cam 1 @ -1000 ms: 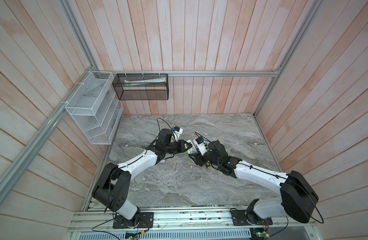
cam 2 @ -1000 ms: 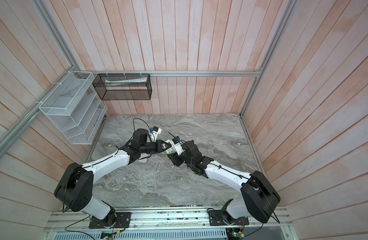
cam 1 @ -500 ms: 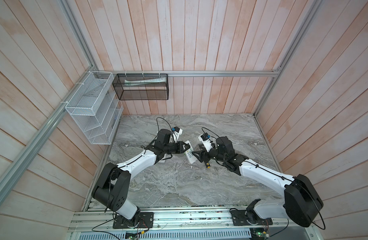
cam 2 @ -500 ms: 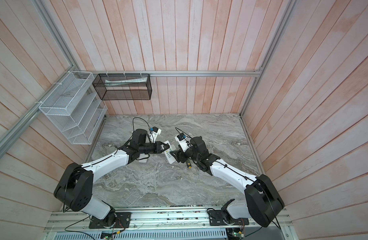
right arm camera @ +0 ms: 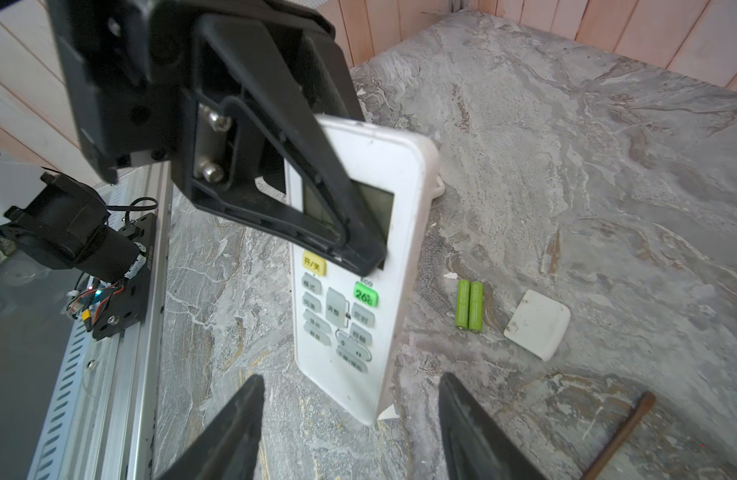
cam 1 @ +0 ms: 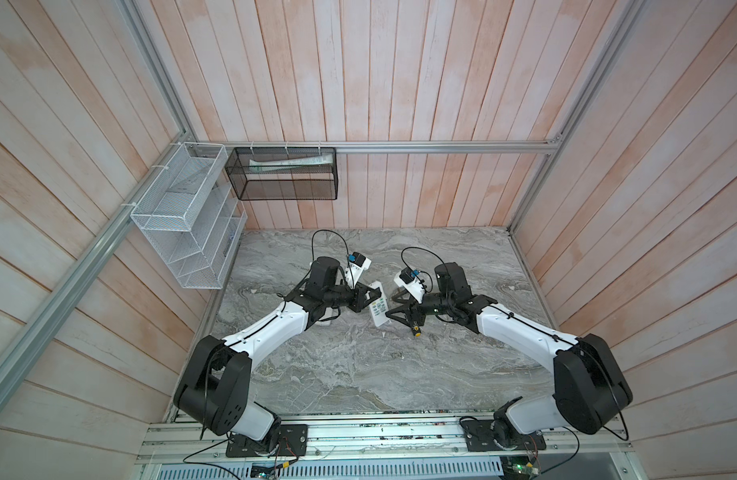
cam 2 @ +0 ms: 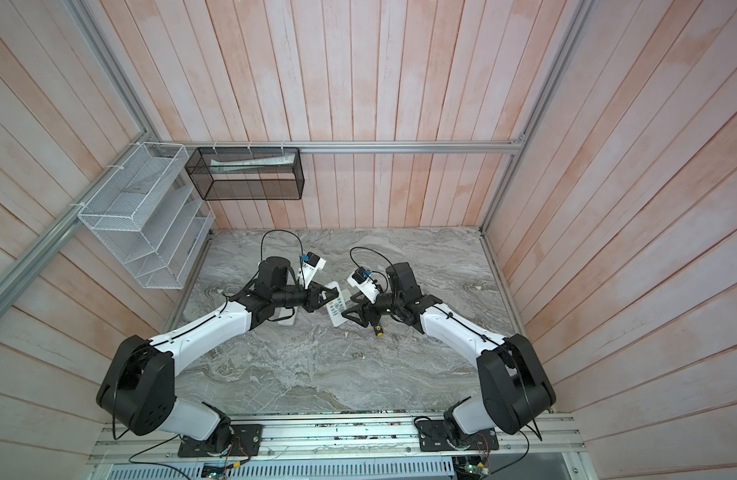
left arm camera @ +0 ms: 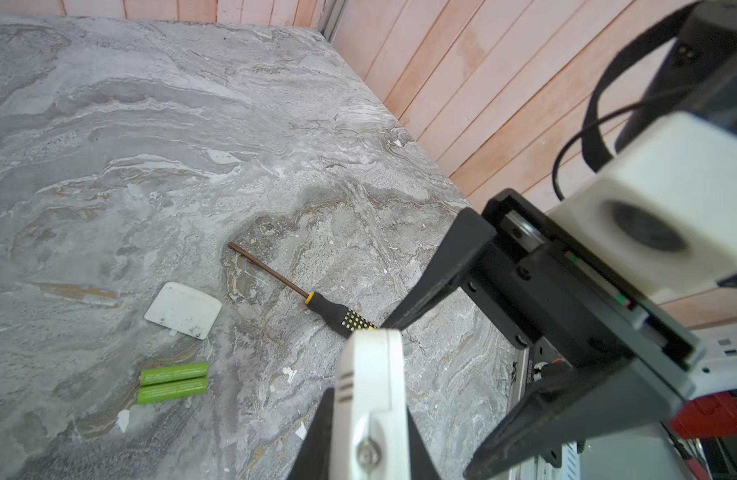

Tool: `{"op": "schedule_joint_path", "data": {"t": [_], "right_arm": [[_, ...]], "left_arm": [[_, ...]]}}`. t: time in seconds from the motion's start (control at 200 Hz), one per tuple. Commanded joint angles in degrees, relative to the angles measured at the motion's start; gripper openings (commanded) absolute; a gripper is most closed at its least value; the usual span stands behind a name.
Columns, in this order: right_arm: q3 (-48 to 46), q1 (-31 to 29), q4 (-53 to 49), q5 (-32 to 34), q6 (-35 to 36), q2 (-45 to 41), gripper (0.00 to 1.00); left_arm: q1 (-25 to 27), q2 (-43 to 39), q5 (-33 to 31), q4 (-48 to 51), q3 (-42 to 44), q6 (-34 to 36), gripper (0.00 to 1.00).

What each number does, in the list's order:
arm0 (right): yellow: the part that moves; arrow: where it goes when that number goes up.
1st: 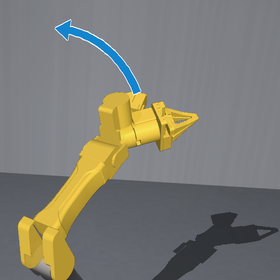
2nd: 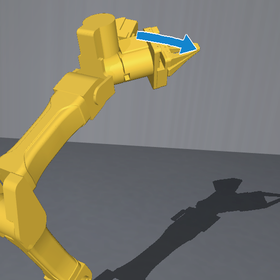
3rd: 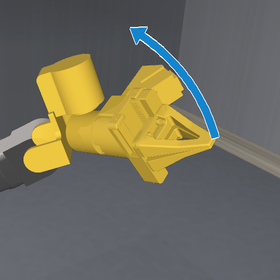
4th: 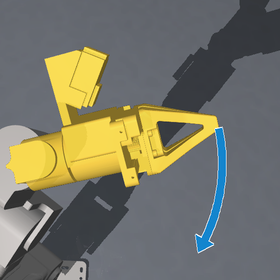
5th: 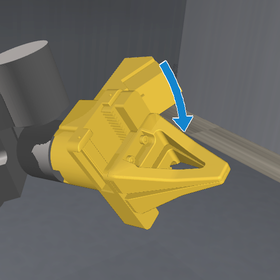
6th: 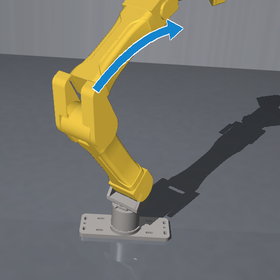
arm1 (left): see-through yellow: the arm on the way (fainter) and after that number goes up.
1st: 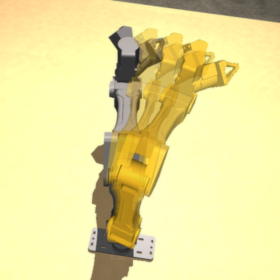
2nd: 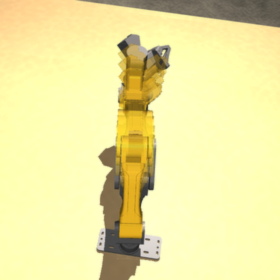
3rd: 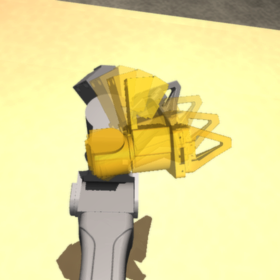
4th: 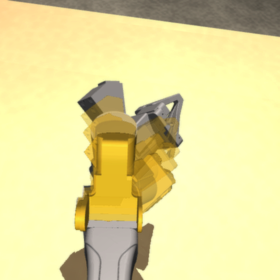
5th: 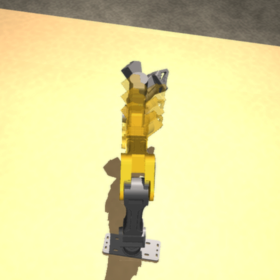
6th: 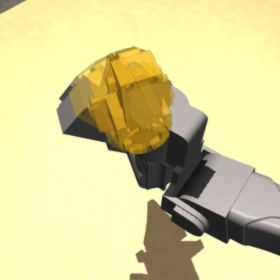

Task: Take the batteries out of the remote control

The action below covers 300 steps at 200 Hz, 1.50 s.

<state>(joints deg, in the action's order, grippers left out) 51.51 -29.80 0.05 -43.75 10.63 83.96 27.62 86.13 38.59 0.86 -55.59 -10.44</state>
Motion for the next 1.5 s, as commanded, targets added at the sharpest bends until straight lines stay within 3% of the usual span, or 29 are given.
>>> {"op": "schedule_joint_path", "data": {"t": [0.0, 0.235, 0.445, 0.7, 1.225, 1.396, 1.496], "right_arm": [[2.3, 0.44, -1.59, -4.19, 2.45, 1.09, 0.66], [5.01, 0.51, -3.21, -7.6, 3.7, 3.81, 0.62], [6.23, 0.58, -3.71, -12.85, 4.21, 4.83, 0.54], [7.36, 0.67, -2.95, -19.79, 3.94, 5.72, 0.4], [9.1, 0.68, -3.0, -21.94, 3.25, 6.48, 0.13], [9.32, 0.63, -2.93, -20.9, 2.95, 6.28, 0.11], [8.69, 0.63, -2.05, -17.88, 2.15, 5.6, 0.1]], "left_arm": [[-0.46, -1.16, 4.98, -0.69, -1.57, 4.28, 0.03], [-0.72, -2.36, 11.81, -6.06, -1.31, 2.58, 0.02], [-1.07, -3.39, 14.0, -6.92, -1.74, 2.72, 0.02], [-1.73, -3.66, 17.49, -8.92, -1.53, 2.09, 0.02], [-2.22, -4.88, 16.42, -8.44, -1.36, 2.57, 0.03], [-2.37, -5.12, 14.39, -7.84, -1.11, 2.39, 0.24], [-2.56, -5.48, 12.58, -7.11, -1.14, 1.5, 0.48]]}}
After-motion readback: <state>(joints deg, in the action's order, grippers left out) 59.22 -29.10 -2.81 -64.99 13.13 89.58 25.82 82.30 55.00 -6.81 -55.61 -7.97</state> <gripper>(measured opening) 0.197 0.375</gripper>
